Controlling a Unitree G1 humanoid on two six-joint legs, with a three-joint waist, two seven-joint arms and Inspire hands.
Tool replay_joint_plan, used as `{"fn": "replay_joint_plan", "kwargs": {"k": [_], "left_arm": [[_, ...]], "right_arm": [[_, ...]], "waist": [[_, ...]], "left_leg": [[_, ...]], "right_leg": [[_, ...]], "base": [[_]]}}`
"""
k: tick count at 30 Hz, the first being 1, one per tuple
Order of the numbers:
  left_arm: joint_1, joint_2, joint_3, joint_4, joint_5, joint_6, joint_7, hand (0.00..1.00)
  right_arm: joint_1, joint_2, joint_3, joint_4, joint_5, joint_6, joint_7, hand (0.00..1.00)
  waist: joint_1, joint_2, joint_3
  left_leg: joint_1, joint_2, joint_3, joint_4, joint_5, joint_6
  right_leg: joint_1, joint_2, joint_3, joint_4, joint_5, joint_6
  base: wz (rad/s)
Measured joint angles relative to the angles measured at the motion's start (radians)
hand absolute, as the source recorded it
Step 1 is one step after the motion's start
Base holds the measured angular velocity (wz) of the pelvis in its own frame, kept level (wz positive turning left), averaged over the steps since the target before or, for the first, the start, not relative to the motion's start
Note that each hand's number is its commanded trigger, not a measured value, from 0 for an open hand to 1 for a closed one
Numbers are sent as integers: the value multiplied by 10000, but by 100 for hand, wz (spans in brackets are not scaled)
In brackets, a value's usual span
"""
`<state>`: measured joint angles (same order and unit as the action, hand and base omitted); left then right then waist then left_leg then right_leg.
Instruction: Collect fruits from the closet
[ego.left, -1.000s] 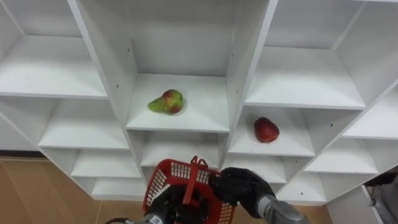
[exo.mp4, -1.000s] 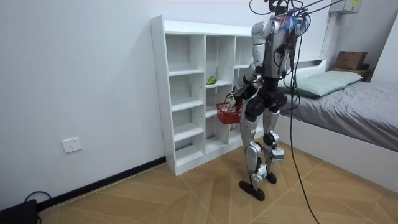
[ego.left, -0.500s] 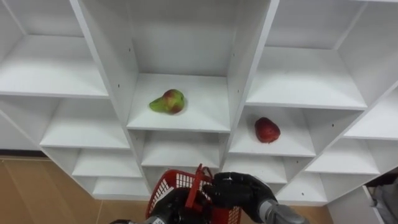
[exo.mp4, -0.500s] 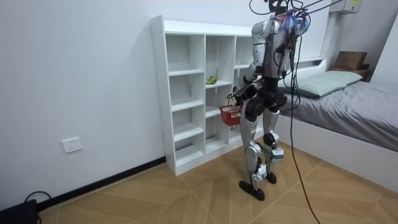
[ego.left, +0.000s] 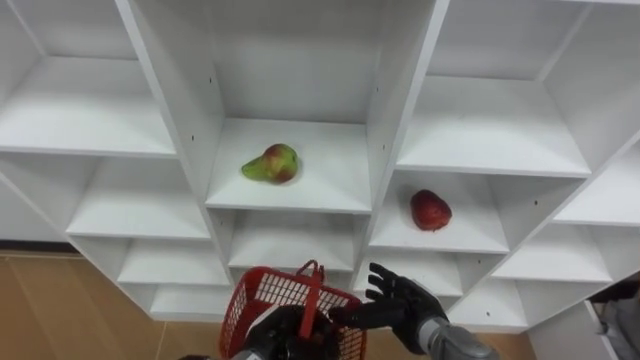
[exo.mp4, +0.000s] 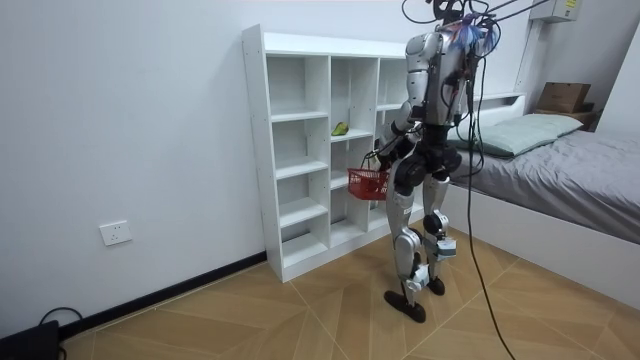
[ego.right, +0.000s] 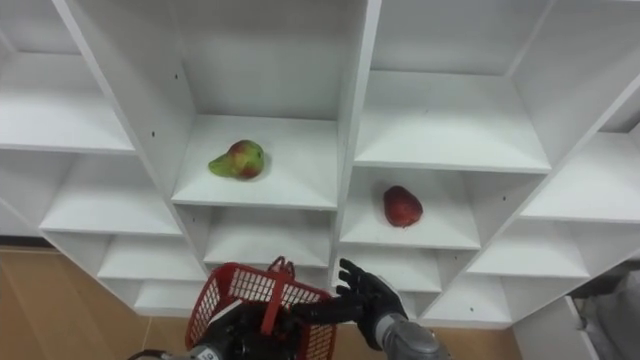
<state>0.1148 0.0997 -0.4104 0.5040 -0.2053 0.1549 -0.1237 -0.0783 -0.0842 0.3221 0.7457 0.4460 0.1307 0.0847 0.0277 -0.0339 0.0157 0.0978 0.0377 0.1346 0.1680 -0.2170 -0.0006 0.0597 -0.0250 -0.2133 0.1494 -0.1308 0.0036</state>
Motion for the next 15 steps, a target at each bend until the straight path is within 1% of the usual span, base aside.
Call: {"fn": "replay_joint_plan", "kwargs": {"k": [10, 12, 15], "left_arm": [[-2, 30, -71, 2, 0, 0, -5, 100], [-2, 30, -70, 4, -9, 0, -10, 100], [-2, 32, -69, 4, -313, -1, -18, 100]], "right_arm": [[-1, -2, -2, 16, 10, -4, 1, 0], [-24, -3, -8, 91, 11, -84, 0, 0], [-156, -9, -9, 307, 13, -94, -4, 0]], "waist": [[-11, -8, -2], [-20, -12, -1], [-23, -18, 0]], "left_leg": [[3, -7, -20, 0, 1, 2], [9, -8, -31, 1, 1, 2], [6, -13, -31, 2, 1, 2]], "right_leg": [[32, -16, -73, -4, -10, 7], [54, -17, -87, -12, -11, 9], [57, -19, -88, -20, -18, 13]], "base": [[0], [2], [0]]}}
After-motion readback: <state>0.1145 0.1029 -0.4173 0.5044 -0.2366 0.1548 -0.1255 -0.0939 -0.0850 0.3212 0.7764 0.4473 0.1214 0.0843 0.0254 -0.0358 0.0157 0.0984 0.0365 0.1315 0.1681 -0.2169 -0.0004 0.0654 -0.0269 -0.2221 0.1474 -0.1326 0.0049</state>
